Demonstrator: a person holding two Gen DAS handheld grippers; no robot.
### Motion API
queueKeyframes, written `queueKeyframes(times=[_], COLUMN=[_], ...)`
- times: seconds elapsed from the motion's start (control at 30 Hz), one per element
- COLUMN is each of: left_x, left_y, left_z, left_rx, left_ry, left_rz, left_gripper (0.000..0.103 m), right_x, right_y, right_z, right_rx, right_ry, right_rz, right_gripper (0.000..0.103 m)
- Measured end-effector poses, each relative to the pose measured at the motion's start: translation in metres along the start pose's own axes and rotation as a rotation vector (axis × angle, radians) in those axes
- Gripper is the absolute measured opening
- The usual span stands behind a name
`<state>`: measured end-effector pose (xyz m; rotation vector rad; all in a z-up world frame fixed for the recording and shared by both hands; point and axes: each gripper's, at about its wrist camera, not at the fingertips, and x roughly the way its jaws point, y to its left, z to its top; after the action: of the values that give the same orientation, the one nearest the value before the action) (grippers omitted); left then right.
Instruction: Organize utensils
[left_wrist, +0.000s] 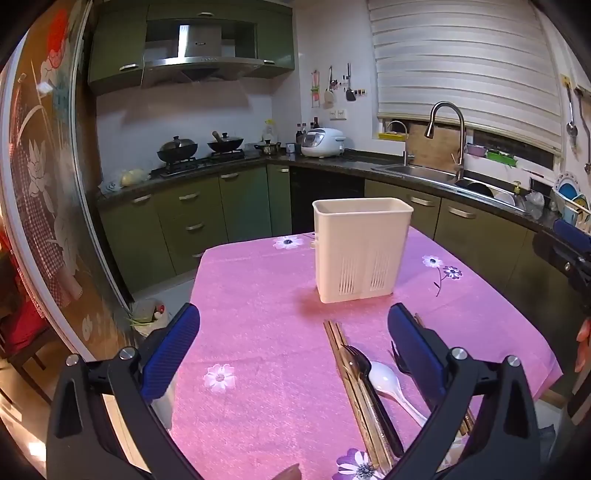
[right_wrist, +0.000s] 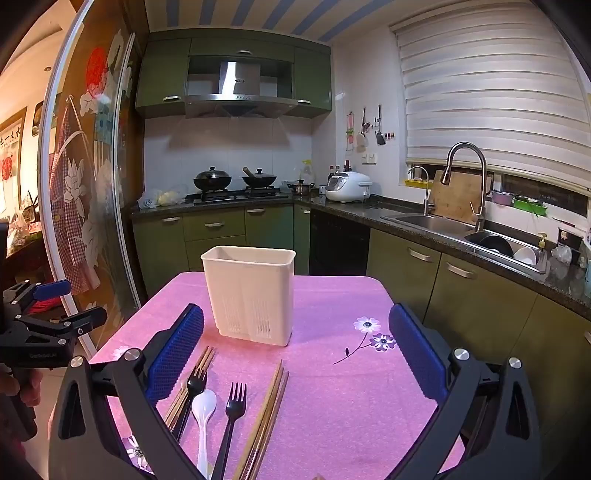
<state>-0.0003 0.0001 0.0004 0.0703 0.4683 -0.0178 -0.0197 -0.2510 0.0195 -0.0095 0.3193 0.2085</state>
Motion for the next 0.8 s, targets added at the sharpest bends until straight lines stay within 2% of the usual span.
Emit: queueKeyframes(times=[0.07,0.8], left_x=[0.0039,-0.0022], left_y=[0.0002,0.0007], left_z=[-0.0009,0.0011], left_rx=[-0.012,-0.013], left_ry=[0.023,0.017], left_rz=[-0.013,-0.032], left_gripper=[0.097,0.097], right_x=[0.0002,0.0008], right_y=[0.0001,-0.0005], right_z=[0.0,0.0006], right_rx=[-0.002,0.001], right_ry=[0.002,0.004], right_rz=[-0.001,-0.001], right_gripper=[0.099,0.099])
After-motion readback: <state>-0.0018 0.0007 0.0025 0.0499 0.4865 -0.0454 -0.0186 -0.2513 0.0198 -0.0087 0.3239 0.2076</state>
